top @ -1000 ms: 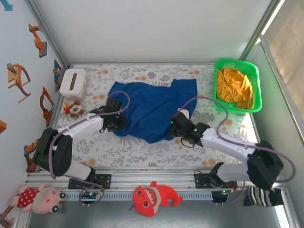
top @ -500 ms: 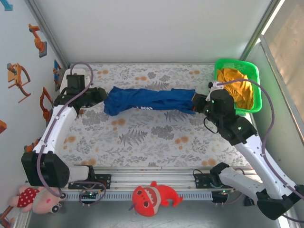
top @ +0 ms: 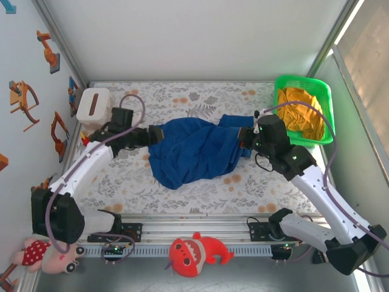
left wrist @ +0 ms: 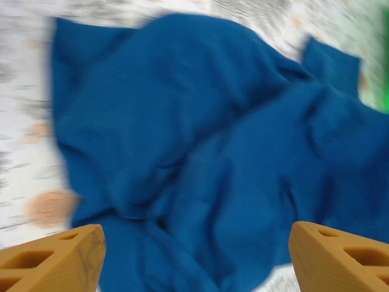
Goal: Fold the inside-out t-shirt
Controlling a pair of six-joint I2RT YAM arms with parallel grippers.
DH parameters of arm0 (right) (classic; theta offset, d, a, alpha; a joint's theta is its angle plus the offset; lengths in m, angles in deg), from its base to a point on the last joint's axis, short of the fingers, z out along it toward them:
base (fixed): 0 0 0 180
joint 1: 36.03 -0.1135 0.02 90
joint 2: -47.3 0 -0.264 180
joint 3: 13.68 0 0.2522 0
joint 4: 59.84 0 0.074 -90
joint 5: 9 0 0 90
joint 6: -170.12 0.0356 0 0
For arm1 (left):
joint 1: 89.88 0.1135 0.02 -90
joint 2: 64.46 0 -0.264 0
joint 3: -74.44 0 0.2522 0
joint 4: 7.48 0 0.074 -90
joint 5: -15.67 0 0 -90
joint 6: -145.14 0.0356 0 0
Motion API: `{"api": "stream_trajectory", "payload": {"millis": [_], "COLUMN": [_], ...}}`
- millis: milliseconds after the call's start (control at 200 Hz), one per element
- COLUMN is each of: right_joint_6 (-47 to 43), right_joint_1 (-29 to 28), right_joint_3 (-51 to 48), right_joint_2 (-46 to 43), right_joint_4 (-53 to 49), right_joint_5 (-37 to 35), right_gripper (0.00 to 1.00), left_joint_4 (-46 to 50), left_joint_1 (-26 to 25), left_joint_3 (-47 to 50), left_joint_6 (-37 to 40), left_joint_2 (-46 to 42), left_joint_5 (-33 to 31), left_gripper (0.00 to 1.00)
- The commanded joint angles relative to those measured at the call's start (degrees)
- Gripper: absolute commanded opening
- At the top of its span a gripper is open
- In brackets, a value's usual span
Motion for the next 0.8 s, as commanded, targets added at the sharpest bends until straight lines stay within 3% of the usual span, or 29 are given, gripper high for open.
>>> {"api": "stream_trajectory", "payload": {"millis": [0,160,366,556,796], "right_joint_6": [-0.8,-0.2,0.7,0.9,0.9], "right_joint_1": [0.3,0.3,0.3,0.3,0.3], "right_joint_3": [-0.2,0.0,0.0,0.1,0.4], "right_joint_2": [-1.5,-1.3,-1.0,-1.1,-1.2], "right_joint_4": [1.6,2.0,2.9,2.9,2.7], "right_joint_5": [0.7,1.2,1.7,1.6,2.0], "right_gripper": [0.0,0.0,0.0,0.0,0.0], "left_joint_4": [-10.1,-17.9,-26.2,-31.0,-35.2], "left_joint_1": [-10.0,-22.9,-32.8,-38.3,-40.9], "left_joint_3": [2.4,2.1,-0.7,-3.3,-3.2], "left_joint_6": [3.1,6.4,8.3,8.8,7.4], "left_joint_2": [-1.6,3.9,14.0,20.2,23.3], "left_joint_5": [-4.5,-11.2,-14.7,-17.4,-21.3], "left_gripper": [0.82,0.83,0.87,0.88,0.9]}}
